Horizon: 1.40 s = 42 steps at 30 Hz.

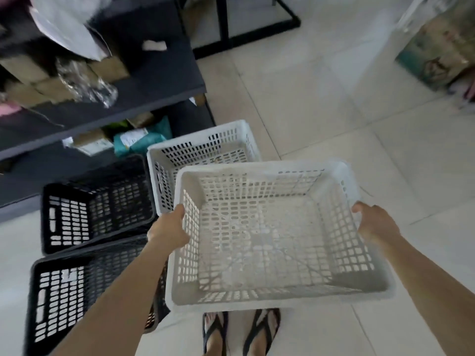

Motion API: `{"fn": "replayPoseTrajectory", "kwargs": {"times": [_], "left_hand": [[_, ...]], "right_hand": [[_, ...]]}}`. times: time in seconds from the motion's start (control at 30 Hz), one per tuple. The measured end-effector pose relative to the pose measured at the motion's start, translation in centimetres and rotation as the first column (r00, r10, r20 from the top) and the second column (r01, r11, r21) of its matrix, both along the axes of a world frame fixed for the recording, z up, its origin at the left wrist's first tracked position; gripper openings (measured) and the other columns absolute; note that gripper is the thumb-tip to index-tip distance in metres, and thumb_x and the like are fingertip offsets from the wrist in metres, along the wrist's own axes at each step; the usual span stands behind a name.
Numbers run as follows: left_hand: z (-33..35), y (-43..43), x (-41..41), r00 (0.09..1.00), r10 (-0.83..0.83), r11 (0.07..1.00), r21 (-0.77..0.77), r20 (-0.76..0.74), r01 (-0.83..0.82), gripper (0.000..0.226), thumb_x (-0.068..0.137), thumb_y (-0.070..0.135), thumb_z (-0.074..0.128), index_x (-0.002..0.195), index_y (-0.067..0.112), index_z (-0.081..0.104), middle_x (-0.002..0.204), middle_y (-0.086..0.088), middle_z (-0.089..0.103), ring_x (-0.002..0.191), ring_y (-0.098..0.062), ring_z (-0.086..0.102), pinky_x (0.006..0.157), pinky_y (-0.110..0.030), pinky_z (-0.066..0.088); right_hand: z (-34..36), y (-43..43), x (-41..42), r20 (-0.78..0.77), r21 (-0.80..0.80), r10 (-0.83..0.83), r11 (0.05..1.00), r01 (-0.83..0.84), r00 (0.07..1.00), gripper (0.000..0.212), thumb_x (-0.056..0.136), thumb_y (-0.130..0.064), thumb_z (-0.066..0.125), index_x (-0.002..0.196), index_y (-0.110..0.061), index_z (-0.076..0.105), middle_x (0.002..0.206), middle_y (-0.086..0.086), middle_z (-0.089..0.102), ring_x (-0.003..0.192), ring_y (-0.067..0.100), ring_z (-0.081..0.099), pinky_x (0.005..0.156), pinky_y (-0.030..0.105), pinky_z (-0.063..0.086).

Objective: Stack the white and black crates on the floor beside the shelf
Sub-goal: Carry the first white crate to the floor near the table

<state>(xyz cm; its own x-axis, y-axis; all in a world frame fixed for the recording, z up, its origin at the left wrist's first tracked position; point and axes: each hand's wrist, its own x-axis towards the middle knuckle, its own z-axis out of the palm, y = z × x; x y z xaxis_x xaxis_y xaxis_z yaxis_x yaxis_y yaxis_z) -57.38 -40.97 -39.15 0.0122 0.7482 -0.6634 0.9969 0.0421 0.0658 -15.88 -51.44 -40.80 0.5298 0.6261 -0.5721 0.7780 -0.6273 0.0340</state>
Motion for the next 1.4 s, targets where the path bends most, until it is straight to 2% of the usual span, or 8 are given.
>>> {"fn": "replayPoseTrajectory", "kwargs": {"times": [0.23,0.4,0.5,0.77,0.9,1.03,1.13,1.4], "left_hand": [[9.4,5.2,6.2,0.999,-0.015,0.991,0.130,0.029,0.012,0.040,0.077,0.006,0.059,0.109,0.018,0.039,0.078,-0.004,0.051,0.075,-0.027,0.057,0.056,-0.032,0.045],[12.3,11.3,11.2,0.996,0.004,0.988,0.152,0.085,-0.017,0.042,0.076,0.000,0.056,0.110,0.019,0.041,0.090,-0.008,0.059,0.079,-0.027,0.062,0.063,-0.036,0.051],[13.0,16.4,14.3,0.994,-0.015,0.986,0.167,0.109,-0.003,0.040,0.076,0.001,0.057,0.109,0.018,0.041,0.096,-0.009,0.061,0.085,-0.027,0.062,0.070,-0.037,0.055],[13.1,30.2,22.5,0.994,0.044,0.986,0.158,0.100,-0.060,0.040,0.074,0.004,0.058,0.104,0.020,0.037,0.075,0.000,0.047,0.073,-0.024,0.054,0.059,-0.032,0.042],[11.9,36.6,26.4,0.993,0.076,0.987,0.137,0.092,-0.088,0.040,0.073,0.000,0.054,0.099,0.022,0.032,0.074,-0.005,0.049,0.062,-0.023,0.050,0.047,-0.030,0.035],[10.6,43.5,30.3,0.987,0.143,0.983,0.109,0.072,-0.150,0.045,0.073,0.000,0.055,0.104,0.022,0.031,0.069,-0.005,0.048,0.051,-0.019,0.043,0.042,-0.028,0.032],[9.5,48.8,32.8,0.972,0.222,0.967,0.107,0.079,-0.229,0.046,0.074,0.000,0.056,0.103,0.023,0.029,0.074,-0.004,0.048,0.056,-0.020,0.047,0.044,-0.030,0.037],[5.0,62.5,36.7,0.933,0.338,0.933,0.086,0.127,-0.350,0.049,0.077,-0.003,0.057,0.112,0.022,0.033,0.083,-0.010,0.053,0.064,-0.025,0.054,0.048,-0.032,0.038]], "right_hand": [[10.9,5.5,6.3,0.007,0.099,0.007,0.995,-0.008,1.000,0.048,0.087,0.009,0.035,0.123,-0.021,0.050,0.110,0.014,0.058,0.092,0.030,0.060,0.073,0.033,0.049],[14.9,11.9,11.8,-0.006,0.151,0.042,0.988,-0.041,0.999,0.041,0.086,0.006,0.040,0.119,-0.015,0.053,0.113,0.017,0.058,0.101,0.031,0.060,0.081,0.034,0.049],[15.8,17.0,15.4,-0.031,0.157,0.038,0.987,-0.033,0.999,0.038,0.085,0.006,0.043,0.116,-0.013,0.054,0.099,0.014,0.056,0.087,0.027,0.059,0.080,0.035,0.051],[15.4,33.8,25.5,-0.096,0.170,0.065,0.984,-0.048,0.993,0.041,0.083,0.008,0.047,0.118,-0.010,0.059,0.086,0.007,0.052,0.077,0.025,0.056,0.065,0.027,0.045],[13.9,42.6,29.9,-0.103,0.132,0.074,0.990,-0.060,0.992,0.043,0.084,0.006,0.045,0.121,-0.013,0.057,0.109,0.016,0.056,0.073,0.021,0.047,0.056,0.025,0.038],[11.6,52.9,33.7,-0.082,0.100,0.161,0.983,-0.153,0.984,0.028,0.091,-0.008,0.047,0.118,-0.008,0.056,0.126,0.016,0.056,0.107,0.032,0.057,0.089,0.035,0.048],[10.1,60.8,36.0,-0.071,0.102,0.237,0.968,-0.230,0.969,0.029,0.093,-0.014,0.048,0.120,-0.007,0.055,0.128,0.020,0.056,0.117,0.036,0.054,0.097,0.039,0.047],[7.0,77.8,39.2,-0.031,0.061,0.349,0.936,-0.347,0.937,0.034,0.088,-0.003,0.044,0.120,-0.014,0.048,0.088,0.012,0.052,0.074,0.029,0.055,0.060,0.030,0.044]]}}
